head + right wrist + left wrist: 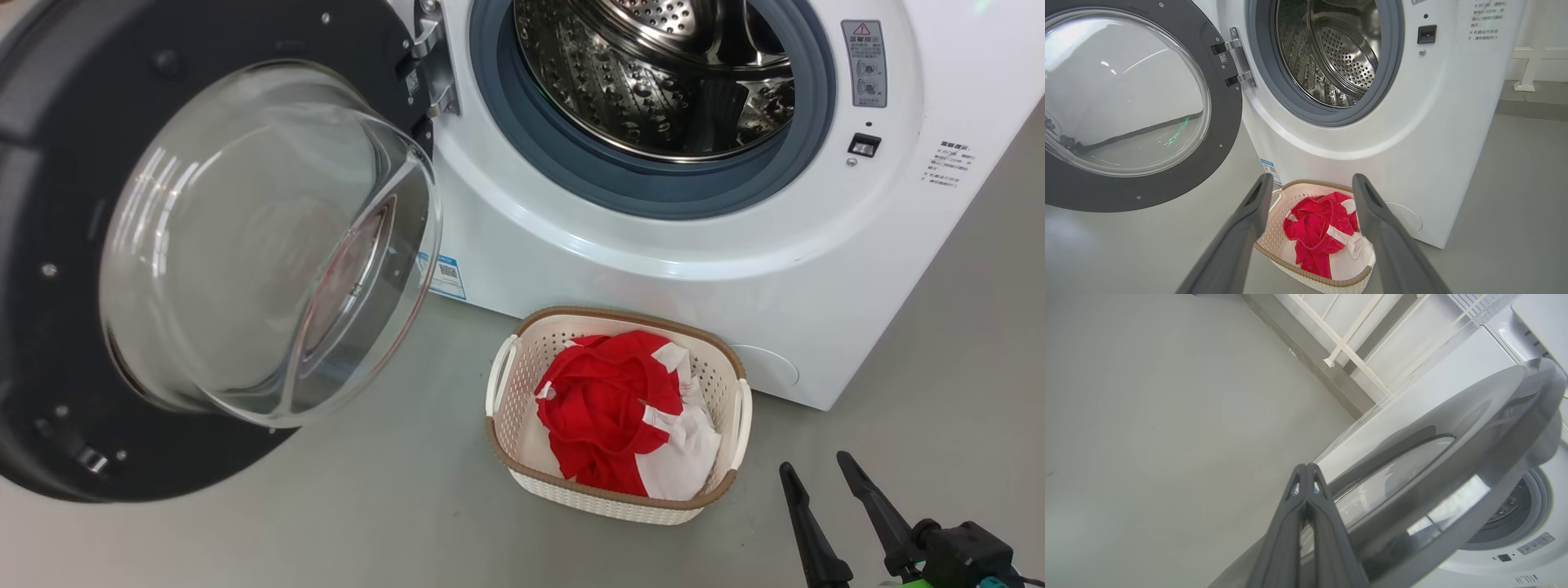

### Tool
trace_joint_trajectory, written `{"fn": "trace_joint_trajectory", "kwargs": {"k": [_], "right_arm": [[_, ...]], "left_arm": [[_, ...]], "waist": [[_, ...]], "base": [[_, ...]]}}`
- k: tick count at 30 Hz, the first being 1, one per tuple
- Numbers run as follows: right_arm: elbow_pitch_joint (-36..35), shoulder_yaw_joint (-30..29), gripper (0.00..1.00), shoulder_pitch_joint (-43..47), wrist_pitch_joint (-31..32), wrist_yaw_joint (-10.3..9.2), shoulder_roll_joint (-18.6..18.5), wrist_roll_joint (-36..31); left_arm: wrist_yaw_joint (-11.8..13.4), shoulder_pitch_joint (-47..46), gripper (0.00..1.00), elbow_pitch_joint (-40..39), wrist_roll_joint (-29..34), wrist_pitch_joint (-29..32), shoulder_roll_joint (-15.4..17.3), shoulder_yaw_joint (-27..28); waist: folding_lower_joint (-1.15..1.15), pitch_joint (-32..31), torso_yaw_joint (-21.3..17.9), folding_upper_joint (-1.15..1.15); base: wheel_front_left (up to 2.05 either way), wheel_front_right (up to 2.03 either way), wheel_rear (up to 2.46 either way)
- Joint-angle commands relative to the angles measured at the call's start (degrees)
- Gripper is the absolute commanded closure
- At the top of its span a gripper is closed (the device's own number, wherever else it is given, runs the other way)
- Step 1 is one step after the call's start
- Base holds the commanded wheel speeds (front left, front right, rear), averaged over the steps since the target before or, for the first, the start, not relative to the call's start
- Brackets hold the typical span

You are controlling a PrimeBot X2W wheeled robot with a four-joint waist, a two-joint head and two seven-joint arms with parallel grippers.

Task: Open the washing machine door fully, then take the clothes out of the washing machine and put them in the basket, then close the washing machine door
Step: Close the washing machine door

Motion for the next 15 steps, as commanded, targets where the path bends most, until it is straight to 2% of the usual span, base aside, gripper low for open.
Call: {"fn": "trace_joint_trajectory", "kwargs": {"k": [1,15], "right_arm": [[-1.3,0.8,0.0,-1.3,-0.4,0.43,-0.4,-0.8],[-1.1,0.6,0.0,-0.7,-0.4,0.43,0.2,-1.0]], "left_arm": [[-0.4,1.0,1.0,-3.4,-1.6,1.5,2.1,-0.4],[-0.4,8.3,1.0,-20.1,-10.8,5.2,4.3,-7.6]], "waist": [[0.0,-0.1,0.0,0.0],[0.0,-1.9,-0.1,0.0]], "base": [[0.0,0.0,0.0],[0.0,0.0,0.0]]}}
